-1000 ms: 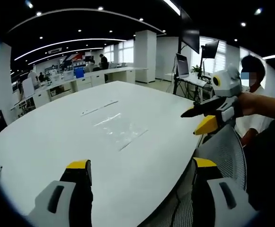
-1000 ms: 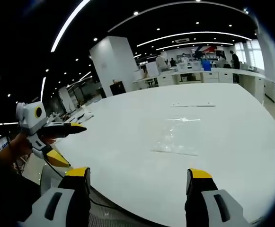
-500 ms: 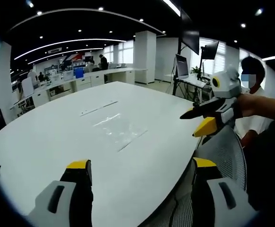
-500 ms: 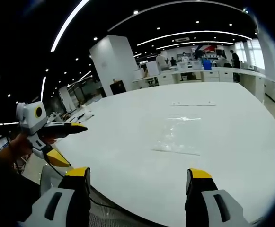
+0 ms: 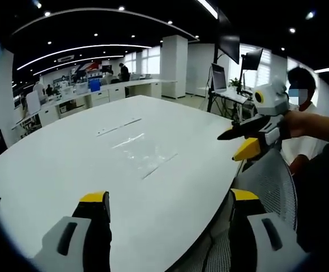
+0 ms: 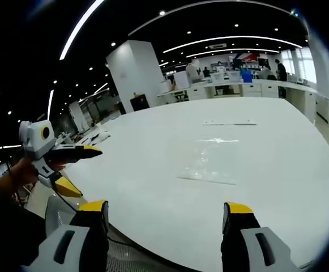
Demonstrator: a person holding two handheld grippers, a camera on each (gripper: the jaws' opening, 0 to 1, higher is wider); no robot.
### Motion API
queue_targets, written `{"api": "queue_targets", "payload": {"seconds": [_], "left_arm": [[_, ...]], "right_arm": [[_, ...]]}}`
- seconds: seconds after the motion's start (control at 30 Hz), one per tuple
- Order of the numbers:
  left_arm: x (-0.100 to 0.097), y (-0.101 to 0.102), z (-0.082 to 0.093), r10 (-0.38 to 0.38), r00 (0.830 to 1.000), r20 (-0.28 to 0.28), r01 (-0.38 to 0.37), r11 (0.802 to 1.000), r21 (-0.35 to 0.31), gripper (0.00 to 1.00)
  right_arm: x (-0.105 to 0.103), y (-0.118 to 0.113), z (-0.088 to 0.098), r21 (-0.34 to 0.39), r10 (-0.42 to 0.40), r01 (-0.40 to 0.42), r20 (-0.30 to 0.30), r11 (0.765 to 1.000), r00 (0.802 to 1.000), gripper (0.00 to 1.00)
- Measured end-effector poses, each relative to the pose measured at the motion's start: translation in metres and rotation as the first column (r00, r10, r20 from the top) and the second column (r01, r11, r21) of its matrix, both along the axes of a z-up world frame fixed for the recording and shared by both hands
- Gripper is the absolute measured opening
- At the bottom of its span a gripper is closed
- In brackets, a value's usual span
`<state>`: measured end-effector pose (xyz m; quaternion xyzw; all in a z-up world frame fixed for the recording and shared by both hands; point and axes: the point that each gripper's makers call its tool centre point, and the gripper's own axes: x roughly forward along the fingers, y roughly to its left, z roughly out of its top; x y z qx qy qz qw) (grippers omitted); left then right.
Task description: Open the resealable bag by pulling the two sides of the seal apart until the entire bag opening is separated and visibly accessible.
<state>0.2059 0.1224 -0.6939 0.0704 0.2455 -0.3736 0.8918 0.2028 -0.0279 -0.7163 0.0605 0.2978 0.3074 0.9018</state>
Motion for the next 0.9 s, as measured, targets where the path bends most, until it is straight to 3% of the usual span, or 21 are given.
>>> {"api": "queue_targets", "payload": {"seconds": [0.17,0.9], "left_arm": [[0.002,0.001,-0.002,0.002,1.0,-0.006,-0.002,1.0,0.001,0.85],[0.011,0.0,-0.013,-0.004,0.999,-0.039,0.005,1.0,0.009,0.84]], "right_arm": [[0.004,-0.004,0.0,-0.029,-0.012,0.012,0.013,1.0,1.0,0.8],[0.02,0.002,-0.011,-0.038,0.004,-0.004,-0.012,0.999,1.0,0.78]]}}
